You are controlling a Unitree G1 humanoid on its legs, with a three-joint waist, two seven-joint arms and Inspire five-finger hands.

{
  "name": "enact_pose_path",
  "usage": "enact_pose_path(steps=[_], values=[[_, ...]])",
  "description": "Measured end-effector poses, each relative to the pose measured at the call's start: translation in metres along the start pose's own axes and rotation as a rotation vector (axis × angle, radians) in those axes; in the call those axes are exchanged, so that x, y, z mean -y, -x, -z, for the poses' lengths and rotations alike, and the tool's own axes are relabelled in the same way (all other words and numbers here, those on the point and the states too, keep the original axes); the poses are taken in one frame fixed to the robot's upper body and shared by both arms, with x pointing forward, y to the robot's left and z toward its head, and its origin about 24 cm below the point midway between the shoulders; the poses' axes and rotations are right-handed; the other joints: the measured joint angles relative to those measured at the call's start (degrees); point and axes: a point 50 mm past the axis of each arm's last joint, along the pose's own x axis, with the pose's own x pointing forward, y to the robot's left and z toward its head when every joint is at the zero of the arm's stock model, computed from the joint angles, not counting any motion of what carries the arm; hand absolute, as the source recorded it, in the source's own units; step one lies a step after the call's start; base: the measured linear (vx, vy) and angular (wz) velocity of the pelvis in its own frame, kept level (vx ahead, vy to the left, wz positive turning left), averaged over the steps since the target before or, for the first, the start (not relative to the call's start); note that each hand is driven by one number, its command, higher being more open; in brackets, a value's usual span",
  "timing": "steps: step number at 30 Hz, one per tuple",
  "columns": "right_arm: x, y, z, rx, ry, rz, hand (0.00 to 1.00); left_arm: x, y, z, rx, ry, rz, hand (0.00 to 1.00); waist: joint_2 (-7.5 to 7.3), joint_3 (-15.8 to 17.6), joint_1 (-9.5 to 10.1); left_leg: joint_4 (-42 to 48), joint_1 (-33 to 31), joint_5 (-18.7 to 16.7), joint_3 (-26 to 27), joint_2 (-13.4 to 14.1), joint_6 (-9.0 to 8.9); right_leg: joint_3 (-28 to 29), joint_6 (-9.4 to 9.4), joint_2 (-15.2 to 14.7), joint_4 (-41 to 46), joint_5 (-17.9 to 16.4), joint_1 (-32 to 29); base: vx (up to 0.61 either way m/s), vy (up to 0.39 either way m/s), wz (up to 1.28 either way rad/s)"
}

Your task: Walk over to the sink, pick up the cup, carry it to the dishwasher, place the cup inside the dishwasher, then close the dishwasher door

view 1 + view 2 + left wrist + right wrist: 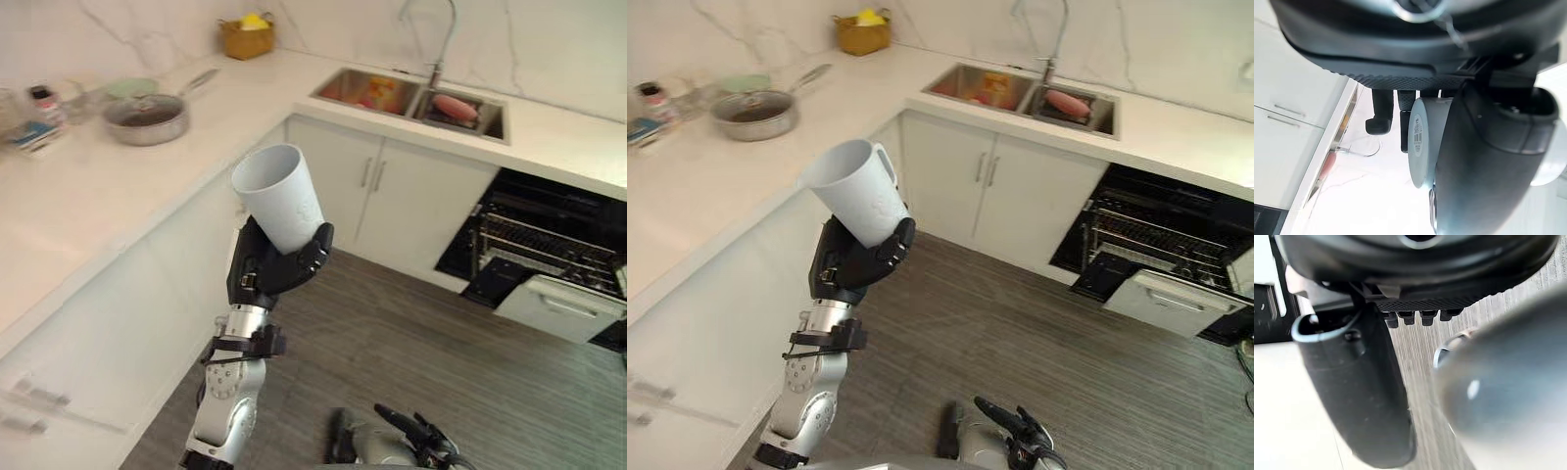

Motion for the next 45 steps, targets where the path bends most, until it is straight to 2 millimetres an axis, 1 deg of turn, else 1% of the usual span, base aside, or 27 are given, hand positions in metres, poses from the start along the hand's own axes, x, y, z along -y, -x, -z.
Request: enact_pose_path(steps=[1, 2, 4, 6, 8, 10, 11, 13, 14, 16, 17, 20, 23, 24, 25, 26, 27, 30, 31, 32, 34, 35, 37, 39, 42, 43, 45], values=[[0.009, 0.0, -0.009, 0.001, 0.036, 0.031, 1.0, 0.002, 0.0, 0.003, -0.011, 0.016, -0.013, 0.0, 2.68, 0.52, -0.22, 0.89, 1.05, -0.88, 1.94, 2.02, -0.98, 1.04, -0.46, 2.16, 1.61, -2.15, -0.05, 0.53, -0.106, -0.67], [0.012, 0.0, -0.011, -0.008, 0.04, 0.051, 1.0, 0.004, -0.001, 0.003, -0.003, 0.008, 0.003, 0.0, 4.04, 0.72, -0.19, 1.57, 1.52, -0.98, 2.88, 3.0, -1.0, 1.83, -0.03, 3.56, 2.37, -4.32, -0.06, 0.47, -0.099, -0.55], [0.018, 0.001, -0.008, -0.039, 0.041, 0.084, 1.0, 0.006, -0.003, 0.003, -0.002, -0.009, 0.035, 0.0, 3.48, 1.12, -0.3, 5.72, 2.09, -0.94, 3.28, 5.06, -1.06, 2.91, 1.03, 5.25, 4.36, -8.4, 0.7, 0.3, -0.155, -0.45], [0.022, 0.004, 0.006, -0.085, 0.026, 0.113, 1.0, 0.009, -0.002, 0.004, -0.008, -0.006, 0.045, 0.0, 2.81, 1.54, 0.0, 19.4, 0.4, -0.27, 3.55, 9.21, -1.42, 4.18, 0.31, 7.68, 2.97, -12.47, 5.1, 0.3, -0.181, -0.62], [0.033, 0.008, 0.012, -0.105, 0.008, 0.149, 1.0, 0.016, -0.003, -0.002, 0.022, 0.016, 0.058, 0.0, 3.92, 1.06, 1.73, 45.94, -9.68, 9.15, 0.76, 17.89, 4.77, 3.81, 2.8, 9.65, 3.34, -17.09, 8.72, 0.27, -0.075, -0.91], [0.036, 0.01, 0.015, -0.1, -0.001, 0.159, 1.0, 0.02, -0.001, -0.004, 0.043, 0.036, 0.066, 0.0, 4.21, 0.96, 1.98, 55.81, -16.99, 8.06, -3.19, 20.18, 3.39, 5.3, 0.39, 11.2, 2.58, -17.01, 10.38, 0.26, -0.013, -0.83], [0.036, 0.01, 0.016, -0.103, -0.002, 0.159, 1.0, 0.02, -0.001, -0.004, 0.042, 0.036, 0.072, 0.0, 4.29, 0.69, 2.04, 55.36, -19.56, 6.72, -3.57, 19.91, 3.05, 6.62, 0.56, 11.61, 0.57, -16.9, 12.05, 0.26, -0.045, -0.89], [0.039, 0.01, 0.021, -0.123, -0.015, 0.166, 1.0, 0.02, 0.0, -0.004, 0.041, 0.031, 0.094, 0.0, 3.6, 0.49, 2.67, 47.98, -23.17, 3.27, -2.35, 17.49, 2.65, 9.86, 3.12, 11.3, -3.66, -14.69, 15.35, 0.31, -0.046, -0.95], [0.042, 0.01, 0.024, -0.139, -0.021, 0.175, 1.0, 0.02, 0.0, -0.004, 0.045, 0.035, 0.098, 0.0, 3.55, 0.5, 3.09, 42.73, -23.22, 1.97, -1.75, 16.2, 2.71, 11.24, 2.94, 10.97, -4.44, -14.17, 16.51, 0.37, -0.022, -1.0], [0.042, 0.009, 0.022, -0.149, -0.021, 0.178, 1.0, 0.021, -0.001, -0.005, 0.049, 0.046, 0.105, 0.0, 3.38, 0.38, 2.73, 28.69, -23.09, 0.93, -1.3, 12.57, 2.62, 14.47, 2.69, 10.09, -4.98, -13.96, 18.1, 0.34, 0.024, -0.85], [0.041, 0.007, 0.021, -0.158, -0.022, 0.178, 1.0, 0.022, -0.001, -0.005, 0.053, 0.051, 0.109, 0.0, 3.22, 0.47, 2.63, 18.28, -23.31, 1.25, -3.58, 9.06, 2.36, 16.91, 2.95, 9.15, -5.02, -14.11, 18.18, 0.29, 0.06, -0.73], [0.033, 0.002, 0.015, -0.169, -0.022, 0.163, 1.0, 0.027, 0.001, -0.001, 0.037, 0.068, 0.116, 0.0, 2.9, 0.59, 3.09, 8.01, -27.05, 6.88, -15.64, 2.7, 0.77, 23.79, 4.41, 7.51, -5.97, -15.08, 19.11, 0.35, 0.126, -1.07], [0.035, 0.003, 0.02, -0.19, -0.047, 0.19, 1.0, 0.038, 0.007, 0.004, 0.006, 0.098, 0.146, 0.0, 3.03, 0.54, 3.89, 5.18, -30.57, 10.86, -21.47, 2.24, 0.19, 29.91, 7.15, 7.73, -6.23, -17.11, 22.56, 0.35, 0.184, -1.04], [0.035, 0.004, 0.022, -0.193, -0.054, 0.2, 1.0, 0.039, 0.008, 0.005, 0.0, 0.101, 0.152, 0.0, 3.06, 0.5, 4.16, 4.74, -30.57, 12.22, -21.16, 2.34, 0.47, 31.27, 7.55, 7.6, -6.16, -17.66, 23.38, 0.38, 0.23, -1.28], [0.037, 0.004, 0.024, -0.194, -0.076, 0.219, 1.0, 0.041, 0.01, 0.006, -0.007, 0.102, 0.162, 0.0, 3.08, 0.23, 4.44, 5.2, -30.37, 16.37, -19.78, 2.65, 1.76, 33.45, 8.27, 7.27, -5.65, -19.36, 25.16, 0.42, 0.262, -1.23], [0.035, 0.006, 0.032, -0.201, -0.125, 0.233, 1.0, 0.04, 0.011, 0.007, -0.017, 0.096, 0.174, 0.0, 2.32, -1.24, 4.32, 7.85, -29.98, 18.5, -17.44, 2.6, 4.3, 35.12, 8.36, 5.98, -3.84, -21.87, 25.95, 0.49, 0.298, -1.07], [0.034, 0.007, 0.036, -0.198, -0.145, 0.237, 1.0, 0.04, 0.012, 0.007, -0.024, 0.096, 0.178, 0.0, 1.06, -1.85, 3.91, 8.36, -29.61, 17.84, -16.01, 1.88, 4.85, 35.19, 9.26, 4.78, -2.18, -22.62, 25.41, 0.42, 0.239, -0.77], [0.027, 0.01, 0.048, -0.16, -0.251, 0.242, 1.0, 0.048, 0.012, 0.007, -0.03, 0.158, 0.22, 0.0, -1.06, -2.96, 4.14, 6.16, -23.36, 12.66, -11.58, 0.19, 6.16, 31.6, 10.57, 2.17, 19.19, -22.59, 17.42, 0.38, 0.264, -0.62], [0.027, 0.011, 0.048, -0.146, -0.246, 0.248, 1.0, 0.049, 0.012, 0.006, -0.027, 0.161, 0.231, 0.0, -1.67, -3.1, 4.08, 5.17, -21.83, 11.9, -10.6, -0.48, 6.89, 29.82, 12.13, 0.9, 26.18, -21.46, 14.22, 0.28, 0.25, -0.58], [0.026, 0.012, 0.046, -0.113, -0.231, 0.256, 1.0, 0.053, 0.009, 0.005, -0.018, 0.164, 0.256, 0.0, -2.35, -3.46, 3.75, 2.85, -18.1, 10.78, -8.92, -1.9, 8.05, 25.3, 12.55, -3.17, 41.02, -15.67, 6.81, 0.26, 0.245, -0.46], [0.025, 0.011, 0.036, -0.065, -0.198, 0.261, 1.0, 0.055, 0.007, 0.003, -0.006, 0.158, 0.272, 0.0, -1.94, -3.21, 2.86, 1.72, -14.82, 9.59, -7.01, -1.79, 8.36, 20.86, 11.25, -6.64, 48.19, -16.33, 2.1, 0.25, 0.258, -0.5], [0.021, 0.01, 0.027, -0.02, -0.162, 0.258, 1.0, 0.056, 0.004, 0.002, 0.004, 0.145, 0.283, 0.0, -1.35, -3.58, 2.41, 1.41, -13.2, 9.17, -5.51, -1.1, 8.23, 17.33, 11.21, -8.49, 47.73, -17.78, -0.86, 0.28, 0.216, -0.61], [0.009, 0.009, 0.014, 0.07, -0.123, 0.251, 1.0, 0.058, -0.001, -0.001, 0.025, 0.127, 0.295, 0.0, -1.26, -3.66, 1.41, 0.71, -11.09, 8.61, -3.82, 0.57, 7.77, 11.64, 11.83, -8.89, 39.48, -19.58, -1.91, 0.27, 0.088, -0.51], [-0.016, 0.012, -0.004, 0.229, -0.103, 0.239, 1.0, 0.057, -0.011, -0.009, 0.071, 0.115, 0.292, 0.0, -0.9, -3.43, 0.79, -0.29, -9.51, 7.97, -2.31, 2.37, 6.22, 6.07, 12.0, -7.71, 23.02, -19.78, -1.42, 0.29, -0.03, -0.44], [-0.038, 0.022, -0.034, 0.4, -0.032, 0.226, 1.0, 0.048, -0.014, -0.013, 0.103, 0.103, 0.261, 0.0, -0.77, -2.87, -0.32, -0.06, -7.34, 6.35, -1.5, 2.96, 4.16, 5.35, 10.8, -7.47, 8.38, -13.76, 0.92, 0.26, -0.129, -0.22], [-0.045, 0.032, -0.049, 0.49, -0.019, 0.221, 1.0, 0.045, -0.015, -0.015, 0.11, 0.097, 0.25, 0.0, -1.32, -2.28, -0.02, 1.14, -5.5, 4.05, -0.6, 3.16, 2.86, 5.39, 10.32, -8.01, 4.77, -5.99, 2.53, 0.31, -0.245, -0.35], [-0.047, 0.046, -0.072, 0.64, -0.019, 0.202, 1.0, 0.043, -0.011, -0.012, 0.105, 0.113, 0.21, 0.0, 0.61, -1.72, 0.38, 4.44, -4.75, 0.96, 0.34, 6.41, 0.62, 5.7, 10.59, -5.59, 4.93, -7.52, 4.1, 0.29, -0.267, -0.29]])
